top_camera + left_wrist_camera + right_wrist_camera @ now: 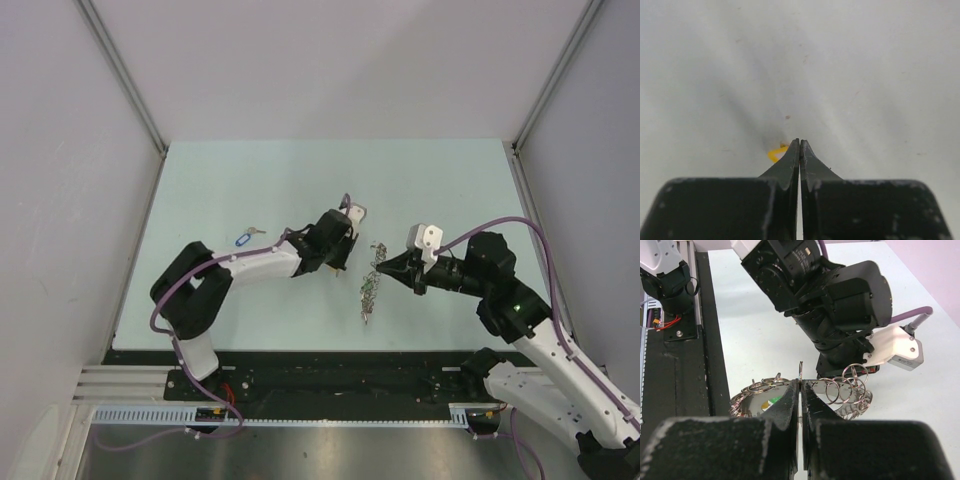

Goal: Put the keys on the keyring

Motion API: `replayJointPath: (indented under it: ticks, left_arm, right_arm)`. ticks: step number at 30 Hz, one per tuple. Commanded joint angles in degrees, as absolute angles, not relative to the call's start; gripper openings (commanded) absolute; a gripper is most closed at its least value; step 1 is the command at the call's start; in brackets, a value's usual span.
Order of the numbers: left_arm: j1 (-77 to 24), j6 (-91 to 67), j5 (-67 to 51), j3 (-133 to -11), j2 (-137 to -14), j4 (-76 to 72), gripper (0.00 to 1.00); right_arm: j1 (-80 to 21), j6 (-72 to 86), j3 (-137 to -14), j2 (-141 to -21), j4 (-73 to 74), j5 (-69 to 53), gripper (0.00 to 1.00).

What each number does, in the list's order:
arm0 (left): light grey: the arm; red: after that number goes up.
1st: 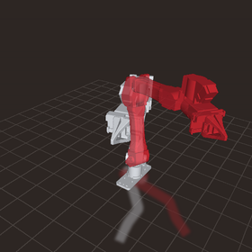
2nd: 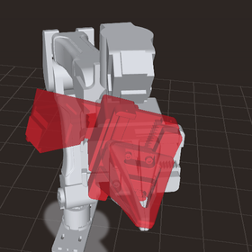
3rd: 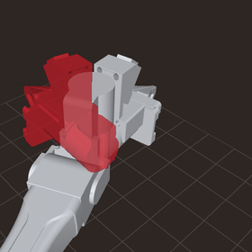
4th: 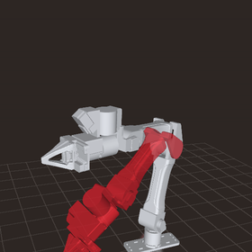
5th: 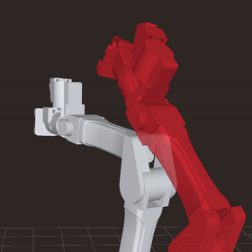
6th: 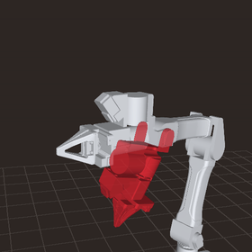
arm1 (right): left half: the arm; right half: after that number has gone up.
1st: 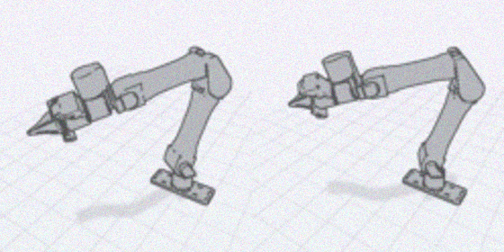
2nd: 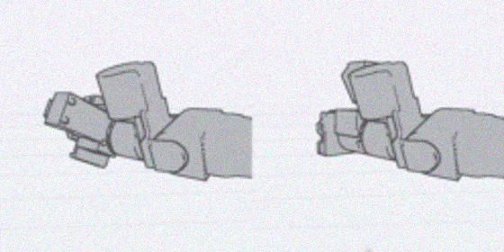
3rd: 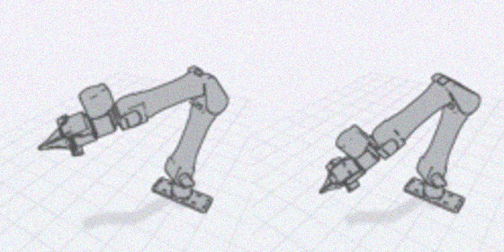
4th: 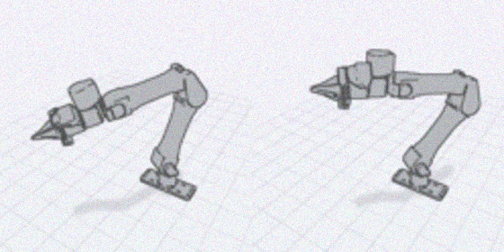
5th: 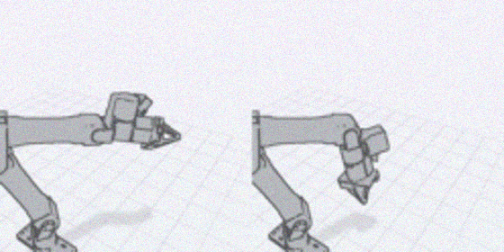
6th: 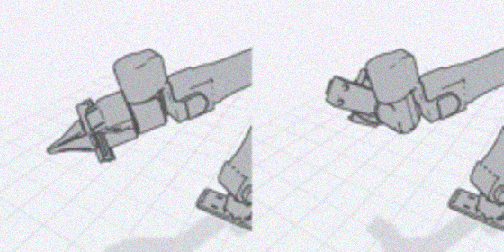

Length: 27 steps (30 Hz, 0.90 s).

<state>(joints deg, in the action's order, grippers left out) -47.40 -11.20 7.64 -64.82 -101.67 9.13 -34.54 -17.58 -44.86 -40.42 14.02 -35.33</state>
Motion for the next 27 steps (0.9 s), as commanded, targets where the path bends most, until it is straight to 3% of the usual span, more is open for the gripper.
replayJointPath:
  ticks: [1,16,27]
  left_arm:
    - [-47.46,-17.57,-1.03,-60.65,-100.46,-6.57,0.00]
    - [-50.01,-21.27,-6.59,-55.64,-109.06,-34.25,0.00]
    - [-50.36,-23.38,-6.68,-54.14,-114.43,-38.22,0.06]
  right_arm:
    - [-34.54,-17.14,-45.35,-38.59,12.57,-35.24,0.00]
    - [-34.54,-17.40,-45.44,-37.79,13.80,-34.80,0.00]
    - [-34.45,-17.23,-44.65,-38.23,12.92,-34.89,0.00]
